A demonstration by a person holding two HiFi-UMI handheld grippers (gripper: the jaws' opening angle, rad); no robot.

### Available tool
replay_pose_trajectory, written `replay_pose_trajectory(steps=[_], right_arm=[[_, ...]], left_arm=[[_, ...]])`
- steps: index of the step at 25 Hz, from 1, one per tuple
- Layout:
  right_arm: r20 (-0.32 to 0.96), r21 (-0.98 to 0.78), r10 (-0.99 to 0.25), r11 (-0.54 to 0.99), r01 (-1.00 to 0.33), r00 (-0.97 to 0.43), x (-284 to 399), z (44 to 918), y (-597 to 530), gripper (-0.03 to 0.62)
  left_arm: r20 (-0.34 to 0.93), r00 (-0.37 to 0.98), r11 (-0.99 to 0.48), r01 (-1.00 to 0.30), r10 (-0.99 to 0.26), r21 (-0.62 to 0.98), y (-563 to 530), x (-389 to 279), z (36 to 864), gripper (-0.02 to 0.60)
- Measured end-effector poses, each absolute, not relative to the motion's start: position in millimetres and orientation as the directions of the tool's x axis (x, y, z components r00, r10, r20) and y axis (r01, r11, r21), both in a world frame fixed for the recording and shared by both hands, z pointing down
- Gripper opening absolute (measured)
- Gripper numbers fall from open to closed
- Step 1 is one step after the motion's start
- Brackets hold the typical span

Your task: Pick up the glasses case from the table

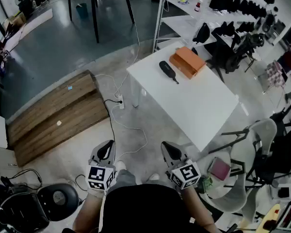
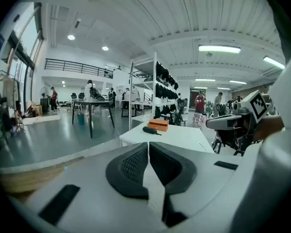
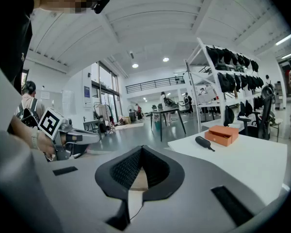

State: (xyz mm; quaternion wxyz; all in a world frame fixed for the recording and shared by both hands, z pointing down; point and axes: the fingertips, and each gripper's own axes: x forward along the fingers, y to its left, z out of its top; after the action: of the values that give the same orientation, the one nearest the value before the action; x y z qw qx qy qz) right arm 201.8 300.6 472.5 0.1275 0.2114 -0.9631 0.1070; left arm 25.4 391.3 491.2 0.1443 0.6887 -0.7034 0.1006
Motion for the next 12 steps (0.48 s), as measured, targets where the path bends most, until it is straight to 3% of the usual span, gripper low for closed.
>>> replay_pose_trajectory(steps=[12], right_arm=[[0.316, -0.109, -0.352, 0.909, -0.402, -0.881, 55.7, 471.3, 328.2, 0.026]], left_arm=[[0.291, -0.002, 0.042, -0.99, -0.957, 0.132, 410.5, -111.5, 500.7, 0.026]])
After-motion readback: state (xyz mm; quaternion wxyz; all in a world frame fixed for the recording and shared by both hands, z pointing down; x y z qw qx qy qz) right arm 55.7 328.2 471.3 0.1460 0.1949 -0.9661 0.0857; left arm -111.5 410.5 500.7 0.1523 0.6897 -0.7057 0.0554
